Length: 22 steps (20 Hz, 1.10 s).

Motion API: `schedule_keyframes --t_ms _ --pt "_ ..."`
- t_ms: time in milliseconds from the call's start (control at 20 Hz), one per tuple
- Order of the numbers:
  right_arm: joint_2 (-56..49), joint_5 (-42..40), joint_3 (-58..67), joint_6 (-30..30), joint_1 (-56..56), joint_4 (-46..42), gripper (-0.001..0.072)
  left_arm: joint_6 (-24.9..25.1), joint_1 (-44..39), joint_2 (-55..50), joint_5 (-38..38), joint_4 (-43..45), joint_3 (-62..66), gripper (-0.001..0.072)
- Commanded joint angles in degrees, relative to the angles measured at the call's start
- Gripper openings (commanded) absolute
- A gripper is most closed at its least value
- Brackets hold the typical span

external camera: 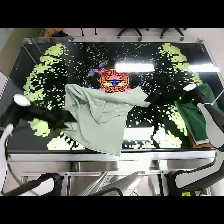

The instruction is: Fold the shirts.

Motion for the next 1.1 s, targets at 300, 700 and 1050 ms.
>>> schedule_keyframes --t_ms 300,700,1050 --pt "-2.01 -3.39 0.04 -1.44 2.38 0.52 0.0581 -10.54 -16.35 21.86 27.76 -6.82 -32.46 0.0685" --pt "-4.44 -3.5 0.04 -2.73 2.4 5.03 0.0579 -5.68 -20.31 9.05 41.2 -9.88 -28.0 0.035" --pt "-4.52 -0.31 0.04 -4.87 2.95 5.16 0.023 0.26 -15.72 1.95 32.68 -7.58 -17.84 0.0012"
